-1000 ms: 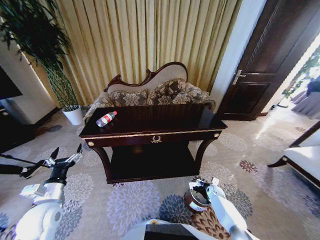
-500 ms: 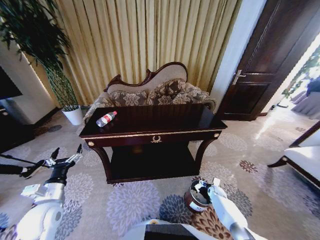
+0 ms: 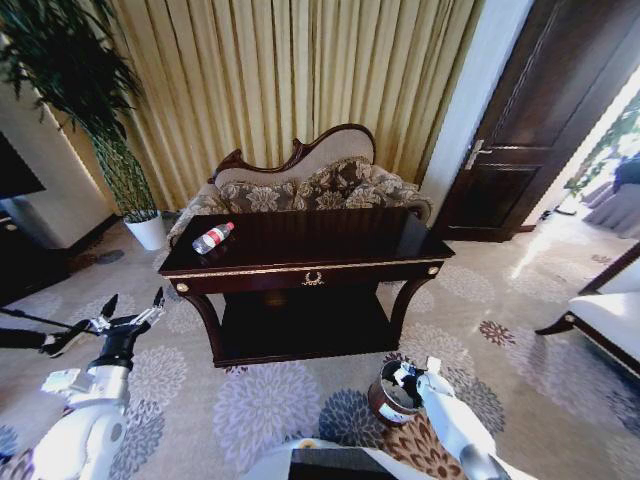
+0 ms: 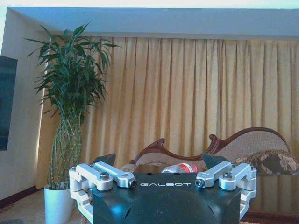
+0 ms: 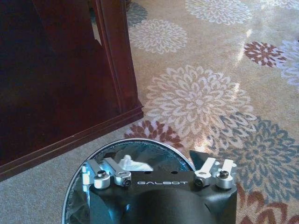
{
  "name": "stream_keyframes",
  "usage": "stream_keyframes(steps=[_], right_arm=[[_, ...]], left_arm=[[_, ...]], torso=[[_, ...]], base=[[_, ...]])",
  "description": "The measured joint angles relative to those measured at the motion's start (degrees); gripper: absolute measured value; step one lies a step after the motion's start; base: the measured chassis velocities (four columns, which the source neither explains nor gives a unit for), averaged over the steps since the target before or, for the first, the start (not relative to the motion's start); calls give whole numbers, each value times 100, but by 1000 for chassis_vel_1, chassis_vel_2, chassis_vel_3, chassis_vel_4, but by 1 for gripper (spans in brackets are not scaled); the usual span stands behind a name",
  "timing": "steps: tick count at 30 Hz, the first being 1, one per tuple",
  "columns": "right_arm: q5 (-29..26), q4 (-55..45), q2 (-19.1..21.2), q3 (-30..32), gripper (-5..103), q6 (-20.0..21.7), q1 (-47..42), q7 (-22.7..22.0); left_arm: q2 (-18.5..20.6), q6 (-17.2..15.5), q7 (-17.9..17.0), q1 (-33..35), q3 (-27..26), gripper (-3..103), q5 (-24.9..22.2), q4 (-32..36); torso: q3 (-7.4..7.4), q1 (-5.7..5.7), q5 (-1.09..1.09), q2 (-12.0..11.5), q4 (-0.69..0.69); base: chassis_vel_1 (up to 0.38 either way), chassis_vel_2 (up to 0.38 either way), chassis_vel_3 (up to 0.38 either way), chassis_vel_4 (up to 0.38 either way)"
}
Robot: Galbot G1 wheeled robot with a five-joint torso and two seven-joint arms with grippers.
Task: Move to the front of the table and place the trash on the table into the trash bin.
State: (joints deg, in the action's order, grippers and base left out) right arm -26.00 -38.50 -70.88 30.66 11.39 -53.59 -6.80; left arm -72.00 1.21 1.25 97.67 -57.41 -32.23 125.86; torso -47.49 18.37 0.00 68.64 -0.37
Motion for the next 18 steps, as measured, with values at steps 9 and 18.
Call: stream_keyframes(steps=[9, 18], right_arm=[[73, 13, -12, 1, 51, -35, -33, 0], [164, -107, -82, -3, 14, -115, -112, 0]], left_arm=[[0, 1, 1, 0, 0, 100, 0, 19], [-3, 8, 13, 5, 12, 100, 0, 21]], torso=[[0, 0, 0, 0, 0], [0, 0, 0, 0, 1]], base=[[0, 0, 0, 0], [0, 0, 0, 0]])
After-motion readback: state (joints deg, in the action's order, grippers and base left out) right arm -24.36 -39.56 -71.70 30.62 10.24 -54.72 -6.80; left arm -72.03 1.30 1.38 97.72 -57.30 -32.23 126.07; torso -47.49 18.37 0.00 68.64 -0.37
